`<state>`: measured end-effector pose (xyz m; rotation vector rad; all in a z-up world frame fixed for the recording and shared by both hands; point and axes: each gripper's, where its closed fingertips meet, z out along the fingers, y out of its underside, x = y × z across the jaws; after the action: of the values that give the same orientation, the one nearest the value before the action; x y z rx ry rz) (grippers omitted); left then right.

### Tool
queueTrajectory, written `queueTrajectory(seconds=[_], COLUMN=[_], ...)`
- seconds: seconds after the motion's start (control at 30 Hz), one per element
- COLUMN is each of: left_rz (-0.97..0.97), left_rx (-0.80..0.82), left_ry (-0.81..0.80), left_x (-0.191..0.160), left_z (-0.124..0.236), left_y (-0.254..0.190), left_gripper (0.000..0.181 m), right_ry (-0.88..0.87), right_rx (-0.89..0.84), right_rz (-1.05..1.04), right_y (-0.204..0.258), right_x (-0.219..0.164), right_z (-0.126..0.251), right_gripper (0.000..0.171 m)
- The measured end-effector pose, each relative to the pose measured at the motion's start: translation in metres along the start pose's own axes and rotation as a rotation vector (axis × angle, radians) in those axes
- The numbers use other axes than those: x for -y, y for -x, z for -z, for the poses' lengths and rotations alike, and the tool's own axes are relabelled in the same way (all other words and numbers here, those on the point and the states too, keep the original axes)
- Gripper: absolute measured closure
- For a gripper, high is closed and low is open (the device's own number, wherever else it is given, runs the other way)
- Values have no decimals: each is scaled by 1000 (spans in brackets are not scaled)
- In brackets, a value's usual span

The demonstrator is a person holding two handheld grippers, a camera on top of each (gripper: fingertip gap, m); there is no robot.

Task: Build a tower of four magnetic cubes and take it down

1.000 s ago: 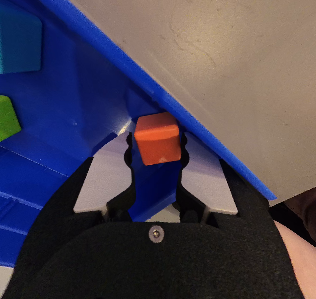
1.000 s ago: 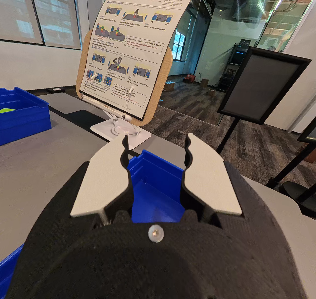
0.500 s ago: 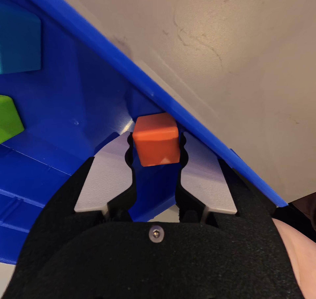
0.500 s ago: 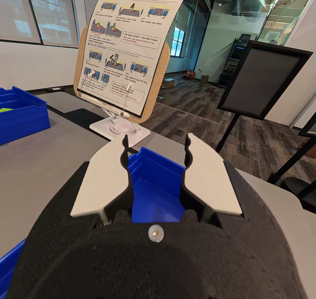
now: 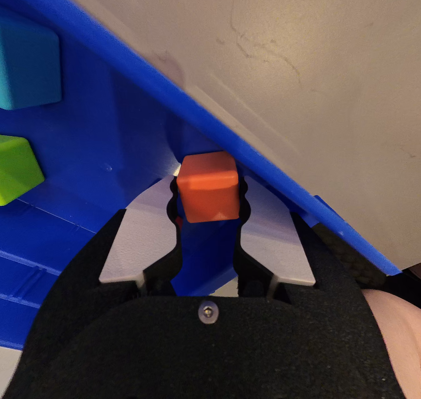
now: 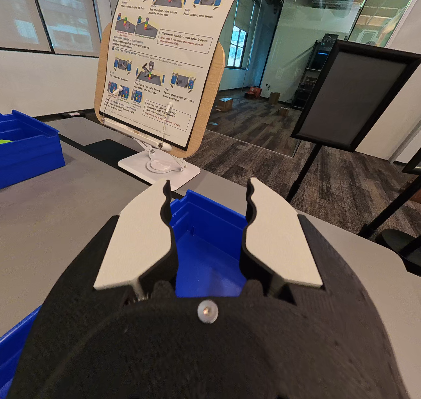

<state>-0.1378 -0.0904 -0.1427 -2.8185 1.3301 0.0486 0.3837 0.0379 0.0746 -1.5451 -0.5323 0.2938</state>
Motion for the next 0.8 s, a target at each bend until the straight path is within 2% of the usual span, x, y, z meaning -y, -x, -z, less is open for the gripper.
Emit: queueTrajectory(seconds=[0.27, 0.47, 0.63, 0.8], left_rz=[0, -15, 61, 47], left_rx=[0, 4, 129, 334], left_ry=[-3, -81, -170, -416], left_x=[-4, -2, -15, -13], left_z=[1, 18, 65, 140], left_y=[5, 7, 16, 4], left_gripper=[130, 130, 130, 130], right_ry=[-5, -15, -21, -39], right_rx=[-8, -14, -34, 7], right_rz=[-16, -39, -30, -46], right_y=[-5, -10, -14, -6], right_x=[-1, -3, -1, 2], right_z=[4, 7, 10, 7], right_gripper=[107, 107, 107, 107])
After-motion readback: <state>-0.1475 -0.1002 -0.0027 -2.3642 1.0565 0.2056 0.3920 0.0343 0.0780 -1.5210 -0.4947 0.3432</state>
